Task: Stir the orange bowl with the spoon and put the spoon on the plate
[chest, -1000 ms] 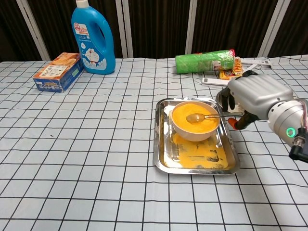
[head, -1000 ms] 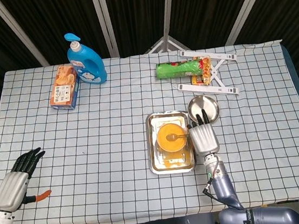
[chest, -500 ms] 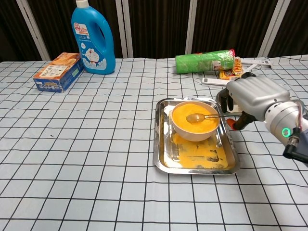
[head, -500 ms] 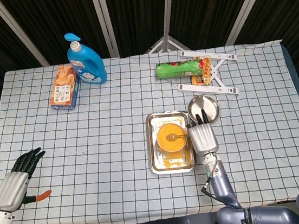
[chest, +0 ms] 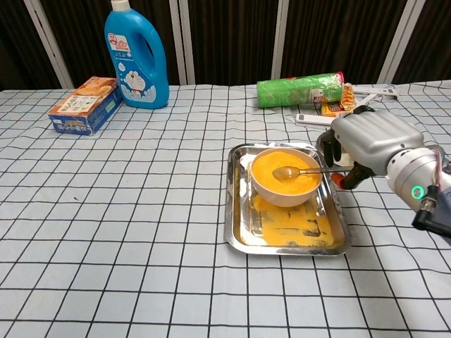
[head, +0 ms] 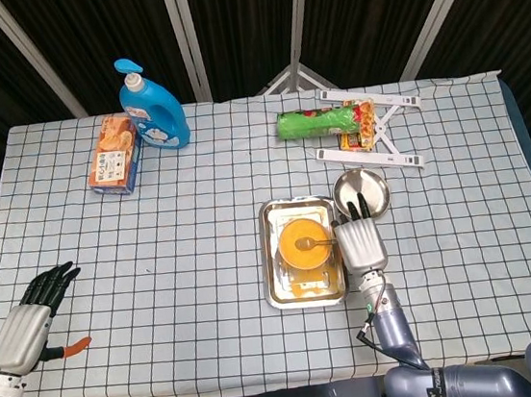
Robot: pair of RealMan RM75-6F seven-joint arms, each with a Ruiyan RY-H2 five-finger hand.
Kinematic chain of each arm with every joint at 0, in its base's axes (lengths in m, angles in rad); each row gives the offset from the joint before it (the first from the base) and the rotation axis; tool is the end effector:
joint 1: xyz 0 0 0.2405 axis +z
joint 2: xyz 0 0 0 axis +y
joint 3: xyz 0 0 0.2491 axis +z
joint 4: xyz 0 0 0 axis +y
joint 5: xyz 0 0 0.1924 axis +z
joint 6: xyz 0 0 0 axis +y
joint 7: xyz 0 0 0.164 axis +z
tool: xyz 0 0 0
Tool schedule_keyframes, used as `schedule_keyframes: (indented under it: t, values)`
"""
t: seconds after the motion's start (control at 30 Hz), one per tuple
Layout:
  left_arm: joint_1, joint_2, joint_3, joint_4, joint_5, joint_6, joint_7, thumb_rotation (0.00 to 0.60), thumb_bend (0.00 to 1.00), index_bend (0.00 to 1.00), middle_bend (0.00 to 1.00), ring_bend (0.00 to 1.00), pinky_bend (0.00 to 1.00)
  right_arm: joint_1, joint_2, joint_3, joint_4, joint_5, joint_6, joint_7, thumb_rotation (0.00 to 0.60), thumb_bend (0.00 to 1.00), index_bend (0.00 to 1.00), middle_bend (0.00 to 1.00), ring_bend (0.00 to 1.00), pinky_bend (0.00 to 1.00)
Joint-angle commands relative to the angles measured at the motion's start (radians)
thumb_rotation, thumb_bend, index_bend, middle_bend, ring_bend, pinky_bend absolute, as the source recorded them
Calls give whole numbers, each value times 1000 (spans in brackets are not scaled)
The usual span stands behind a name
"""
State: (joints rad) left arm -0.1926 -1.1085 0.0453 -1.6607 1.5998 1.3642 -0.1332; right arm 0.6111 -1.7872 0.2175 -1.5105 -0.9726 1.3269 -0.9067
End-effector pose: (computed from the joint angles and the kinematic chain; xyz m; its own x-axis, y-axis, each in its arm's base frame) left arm -0.2696 0.2055 0.1331 0.2738 0.2014 0.9405 0.9544 -0.1776 -0.2398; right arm -0.1465 -0.3190 -0.0232 0.6110 -0.0990 0.7854 -0.7910 -0.1169 0.6006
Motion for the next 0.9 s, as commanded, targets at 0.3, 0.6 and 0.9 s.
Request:
schedule_keyframes:
  t: [0.3,0.6,0.9]
  values:
    - [0,-1,-1,0,1,2,-1,600,0,0,0,0,0,2,1,0,-9,7,-1,-6,600,443,527,436,172,0]
    - [0,0,-1,0,0,2,-3,600,0,0,0,0,0,5,-5,4,-5,16,-2,-7,600,491,528,436,172,0]
    - [0,0,-1,0,-1,1,-2,600,0,0,0,0,0,6,-7,3,-6,18,0,-8,600,494,543,438,183,0]
